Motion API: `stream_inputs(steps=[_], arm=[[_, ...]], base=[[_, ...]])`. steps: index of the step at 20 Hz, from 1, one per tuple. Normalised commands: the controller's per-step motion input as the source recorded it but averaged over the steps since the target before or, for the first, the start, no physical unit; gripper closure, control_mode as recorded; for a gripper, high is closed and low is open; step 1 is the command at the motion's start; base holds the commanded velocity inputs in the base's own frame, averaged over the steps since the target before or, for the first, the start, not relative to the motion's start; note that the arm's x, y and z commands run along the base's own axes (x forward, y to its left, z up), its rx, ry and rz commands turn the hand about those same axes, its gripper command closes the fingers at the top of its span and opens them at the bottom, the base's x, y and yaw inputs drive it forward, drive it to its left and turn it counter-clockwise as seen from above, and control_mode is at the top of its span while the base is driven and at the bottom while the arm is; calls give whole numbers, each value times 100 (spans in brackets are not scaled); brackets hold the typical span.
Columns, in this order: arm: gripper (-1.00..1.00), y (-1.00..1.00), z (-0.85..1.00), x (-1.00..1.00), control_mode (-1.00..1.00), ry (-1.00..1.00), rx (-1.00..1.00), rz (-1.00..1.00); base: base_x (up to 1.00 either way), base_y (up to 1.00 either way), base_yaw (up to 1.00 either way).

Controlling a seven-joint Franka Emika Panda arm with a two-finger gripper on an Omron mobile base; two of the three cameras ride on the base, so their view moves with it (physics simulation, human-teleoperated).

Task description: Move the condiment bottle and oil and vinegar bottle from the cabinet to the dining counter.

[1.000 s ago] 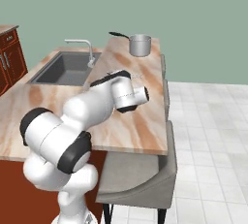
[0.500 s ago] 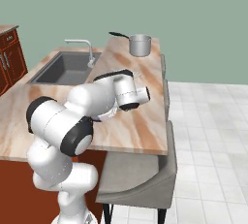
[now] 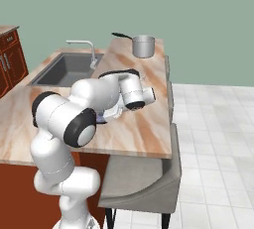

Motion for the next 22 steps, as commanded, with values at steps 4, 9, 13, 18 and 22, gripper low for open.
stream_inputs(steps=[4,9,13,18,22], arm=[[100,-15,-27,-9,-100,-4,0,1],[100,-13,-19,-9,-100,-8,0,0],[-100,-14,-13,-8,-100,-10,0,0],[-100,-21,-6,-1,-100,-4,0,0],[-100,-21,-3,0,-100,0,0,0]], base=[[0,0,0],[0,0,0],[0,0,0],[0,0,0],[0,0,0]])
